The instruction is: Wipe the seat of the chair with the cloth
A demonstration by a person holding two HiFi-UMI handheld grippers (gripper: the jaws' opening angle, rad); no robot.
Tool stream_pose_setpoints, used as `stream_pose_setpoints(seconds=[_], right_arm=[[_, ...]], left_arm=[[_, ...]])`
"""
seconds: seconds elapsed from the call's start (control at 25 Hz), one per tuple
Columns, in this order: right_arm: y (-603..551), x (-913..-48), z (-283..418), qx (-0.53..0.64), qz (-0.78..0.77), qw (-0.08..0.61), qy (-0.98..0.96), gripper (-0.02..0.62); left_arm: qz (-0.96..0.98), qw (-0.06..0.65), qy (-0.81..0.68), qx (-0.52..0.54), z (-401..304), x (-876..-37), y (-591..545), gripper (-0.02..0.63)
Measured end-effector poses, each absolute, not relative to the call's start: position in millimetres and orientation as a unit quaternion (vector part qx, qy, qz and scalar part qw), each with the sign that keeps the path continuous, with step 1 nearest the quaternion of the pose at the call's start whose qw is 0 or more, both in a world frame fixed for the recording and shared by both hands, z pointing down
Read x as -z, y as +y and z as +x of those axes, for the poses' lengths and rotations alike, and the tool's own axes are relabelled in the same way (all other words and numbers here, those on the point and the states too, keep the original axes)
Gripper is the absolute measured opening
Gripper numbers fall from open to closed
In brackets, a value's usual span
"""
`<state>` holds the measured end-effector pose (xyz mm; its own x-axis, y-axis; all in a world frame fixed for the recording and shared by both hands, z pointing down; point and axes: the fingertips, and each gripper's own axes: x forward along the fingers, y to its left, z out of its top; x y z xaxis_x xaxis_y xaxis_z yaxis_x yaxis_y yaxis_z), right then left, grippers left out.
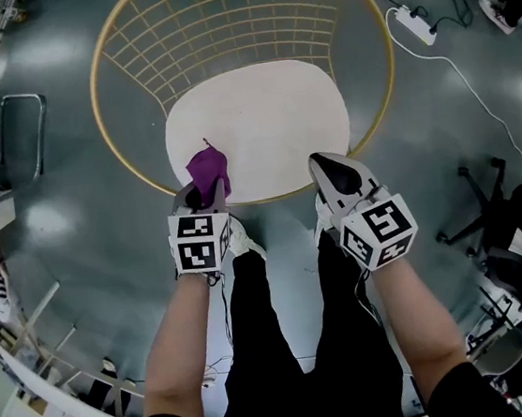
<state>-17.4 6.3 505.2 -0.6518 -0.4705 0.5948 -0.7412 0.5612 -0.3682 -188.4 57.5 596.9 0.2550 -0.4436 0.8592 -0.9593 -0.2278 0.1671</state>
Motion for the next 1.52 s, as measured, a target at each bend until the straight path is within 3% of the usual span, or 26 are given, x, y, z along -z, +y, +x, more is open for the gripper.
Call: stream_pose_setpoints(seconds=[0.32, 0.64, 1.0, 1.52], right_arm=[[-6, -520, 82, -0.322, 0.397, 0.216, -0.832, 0.012], [-24, -528, 139, -0.334, 0.414, 0.208, -0.821, 0.012], [-21, -557, 186, -0.345, 0.402, 0.213, -0.821, 0.012], [-38, -558, 165, -0.353, 0.39, 0.218, -0.822, 0.012]], left_arm=[[0.8, 0.37, -0.41, -0.235, -38, -577, -2, 0.064], [0.822, 0.383, -0.375, -0.19, 43, -579, -54, 0.064], [0.802, 0.41, -0.384, -0.206, 91, -629, -68, 0.064], [0.774, 0.396, -0.414, -0.27, 58, -643, -88, 0.064]])
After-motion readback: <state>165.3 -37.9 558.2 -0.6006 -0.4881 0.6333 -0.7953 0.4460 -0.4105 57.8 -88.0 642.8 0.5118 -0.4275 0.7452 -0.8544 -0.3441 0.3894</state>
